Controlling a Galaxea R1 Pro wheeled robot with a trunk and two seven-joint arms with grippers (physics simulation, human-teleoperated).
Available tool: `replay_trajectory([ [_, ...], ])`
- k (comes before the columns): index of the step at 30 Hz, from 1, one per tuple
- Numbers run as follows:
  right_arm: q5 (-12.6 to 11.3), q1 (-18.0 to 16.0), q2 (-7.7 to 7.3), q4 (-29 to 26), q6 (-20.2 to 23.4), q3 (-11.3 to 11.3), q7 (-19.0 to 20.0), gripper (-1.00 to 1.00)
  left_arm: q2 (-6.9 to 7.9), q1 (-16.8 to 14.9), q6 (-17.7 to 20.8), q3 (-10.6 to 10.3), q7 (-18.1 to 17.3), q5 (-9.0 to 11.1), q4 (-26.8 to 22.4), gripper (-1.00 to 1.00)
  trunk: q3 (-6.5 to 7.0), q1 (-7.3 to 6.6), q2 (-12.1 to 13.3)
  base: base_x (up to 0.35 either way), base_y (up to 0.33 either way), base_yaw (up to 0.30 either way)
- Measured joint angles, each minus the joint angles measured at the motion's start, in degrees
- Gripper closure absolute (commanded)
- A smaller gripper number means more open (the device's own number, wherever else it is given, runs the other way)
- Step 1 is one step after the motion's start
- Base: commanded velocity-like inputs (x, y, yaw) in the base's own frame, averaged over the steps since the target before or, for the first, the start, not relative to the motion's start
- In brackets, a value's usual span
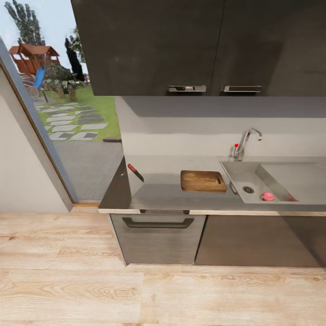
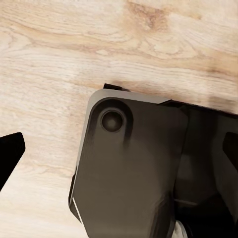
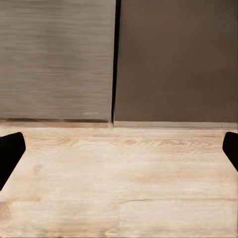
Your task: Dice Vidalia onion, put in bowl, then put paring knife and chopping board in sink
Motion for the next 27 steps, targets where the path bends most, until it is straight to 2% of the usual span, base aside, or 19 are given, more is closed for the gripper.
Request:
replay_trajectory([
  [8,-0.1,0.0,-0.04,4.6,0.0,0.0,0.0,-1.0,-0.01,0.0,-0.1,0.0,0.0,0.0,-0.1,-1.0,0.0,0.0,0.0,0.0,0.0,0.0],
  [13,-0.1,0.0,-0.05,5.6,0.0,0.0,0.0,-1.0,-0.06,0.0,-0.1,0.0,0.0,-0.1,-0.1,-1.0,0.0,0.0,0.0,0.0,-0.064,0.0],
  [27,-0.1,0.1,0.06,5.9,0.0,0.0,-0.1,-1.0,-0.1,0.0,-0.1,0.0,0.1,-0.1,-0.1,-1.0,0.0,0.0,0.0,0.0,-0.288,0.0],
])
